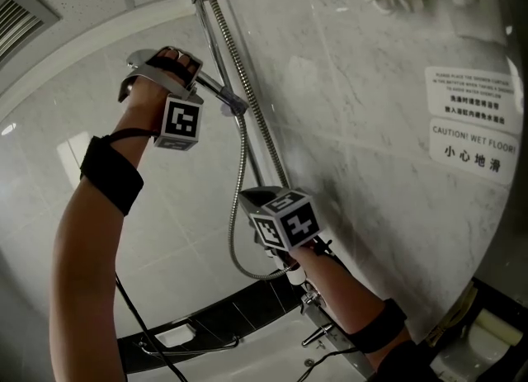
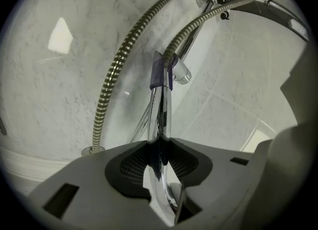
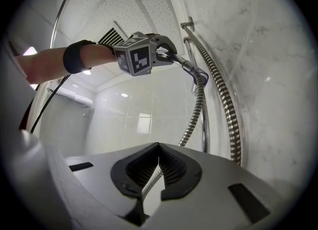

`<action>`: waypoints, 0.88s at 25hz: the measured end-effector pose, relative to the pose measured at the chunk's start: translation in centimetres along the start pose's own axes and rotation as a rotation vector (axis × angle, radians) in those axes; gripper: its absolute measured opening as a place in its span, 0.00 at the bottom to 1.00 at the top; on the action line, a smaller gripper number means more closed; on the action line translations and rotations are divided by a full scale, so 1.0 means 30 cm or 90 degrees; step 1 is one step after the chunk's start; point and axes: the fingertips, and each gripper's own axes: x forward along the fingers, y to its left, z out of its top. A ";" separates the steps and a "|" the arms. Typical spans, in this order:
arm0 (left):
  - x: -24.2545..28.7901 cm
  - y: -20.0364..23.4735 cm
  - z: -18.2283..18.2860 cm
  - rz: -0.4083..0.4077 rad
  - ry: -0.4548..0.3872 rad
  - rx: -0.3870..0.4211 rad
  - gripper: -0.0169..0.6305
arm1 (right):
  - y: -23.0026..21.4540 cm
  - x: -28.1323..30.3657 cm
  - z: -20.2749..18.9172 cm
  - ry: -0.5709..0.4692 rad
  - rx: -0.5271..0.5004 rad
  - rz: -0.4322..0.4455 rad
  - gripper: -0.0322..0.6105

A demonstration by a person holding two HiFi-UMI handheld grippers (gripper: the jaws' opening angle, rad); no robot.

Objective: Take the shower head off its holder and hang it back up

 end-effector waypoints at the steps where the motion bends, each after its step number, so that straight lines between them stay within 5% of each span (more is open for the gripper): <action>1: 0.000 0.004 -0.003 0.006 0.002 0.007 0.21 | -0.001 0.001 -0.003 0.000 0.000 0.000 0.08; 14: -0.010 0.010 -0.012 0.003 -0.024 0.013 0.20 | -0.007 0.019 -0.022 -0.004 0.005 0.004 0.08; 22: -0.029 -0.007 0.010 -0.027 -0.064 -0.035 0.20 | 0.019 0.027 -0.013 -0.009 -0.006 0.012 0.09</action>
